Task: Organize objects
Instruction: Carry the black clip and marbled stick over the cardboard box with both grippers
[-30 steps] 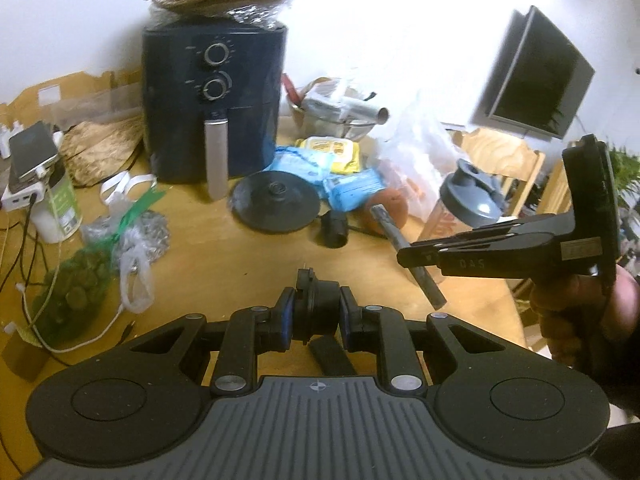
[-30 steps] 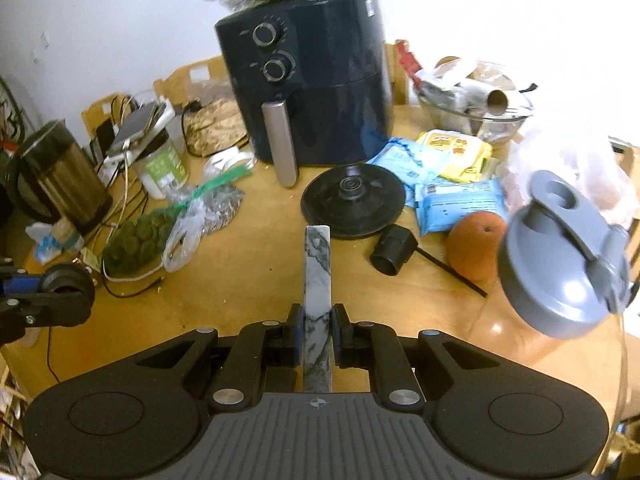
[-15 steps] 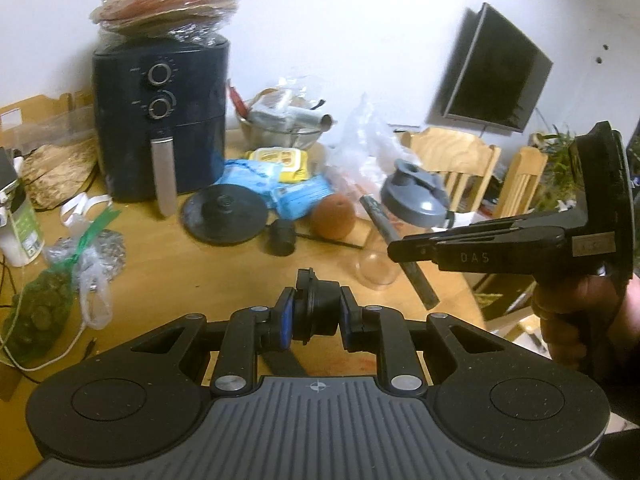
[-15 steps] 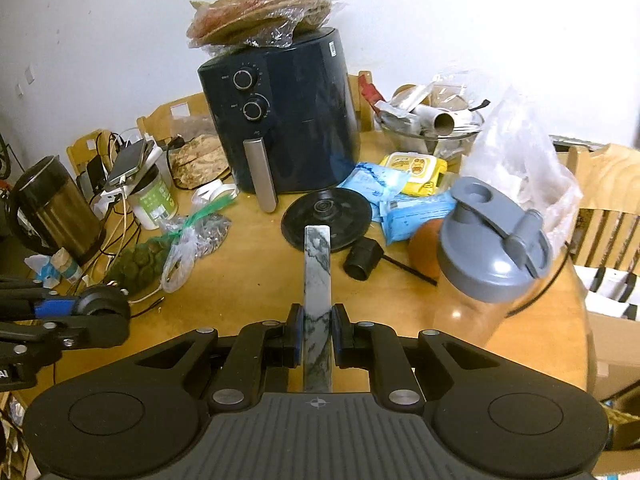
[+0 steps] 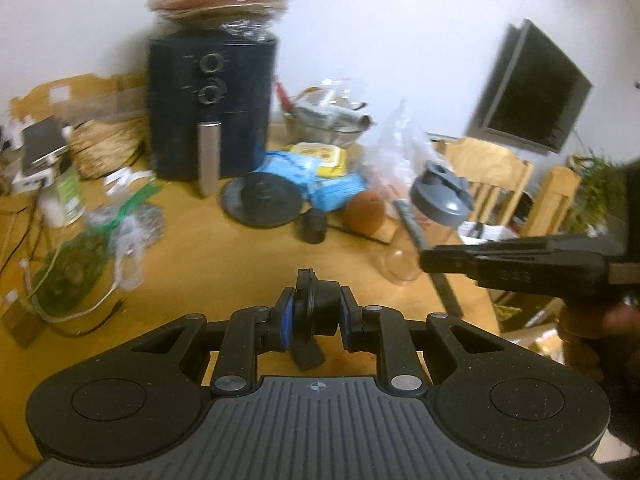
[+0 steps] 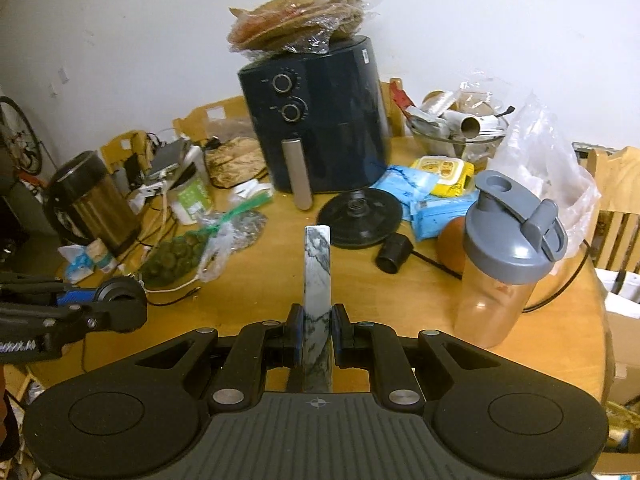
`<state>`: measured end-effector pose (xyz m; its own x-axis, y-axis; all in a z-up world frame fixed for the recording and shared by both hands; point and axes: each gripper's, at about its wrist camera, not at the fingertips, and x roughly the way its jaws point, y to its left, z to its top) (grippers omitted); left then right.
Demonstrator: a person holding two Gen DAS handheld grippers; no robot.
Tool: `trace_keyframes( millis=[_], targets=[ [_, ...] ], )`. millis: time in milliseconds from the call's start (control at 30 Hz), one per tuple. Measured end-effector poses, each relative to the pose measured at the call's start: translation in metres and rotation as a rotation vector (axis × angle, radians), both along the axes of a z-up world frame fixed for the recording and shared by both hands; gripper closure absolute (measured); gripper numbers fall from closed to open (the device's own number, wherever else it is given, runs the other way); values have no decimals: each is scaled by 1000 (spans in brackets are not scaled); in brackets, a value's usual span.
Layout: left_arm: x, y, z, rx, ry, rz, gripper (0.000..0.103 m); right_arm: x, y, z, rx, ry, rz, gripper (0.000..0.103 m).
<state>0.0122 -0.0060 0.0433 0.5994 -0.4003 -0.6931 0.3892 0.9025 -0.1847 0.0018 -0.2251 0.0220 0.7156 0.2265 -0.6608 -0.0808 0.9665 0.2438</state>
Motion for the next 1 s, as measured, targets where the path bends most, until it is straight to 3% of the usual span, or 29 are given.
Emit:
trace_keyframes(
  millis=[500, 1000],
  targets=[
    [-41, 16, 2, 46, 34, 172, 81, -49, -17, -1, 55, -17, 66, 86],
    [-80, 19, -35, 65, 142, 198, 81, -79, -11, -29, 83, 73, 103, 86]
  ],
)
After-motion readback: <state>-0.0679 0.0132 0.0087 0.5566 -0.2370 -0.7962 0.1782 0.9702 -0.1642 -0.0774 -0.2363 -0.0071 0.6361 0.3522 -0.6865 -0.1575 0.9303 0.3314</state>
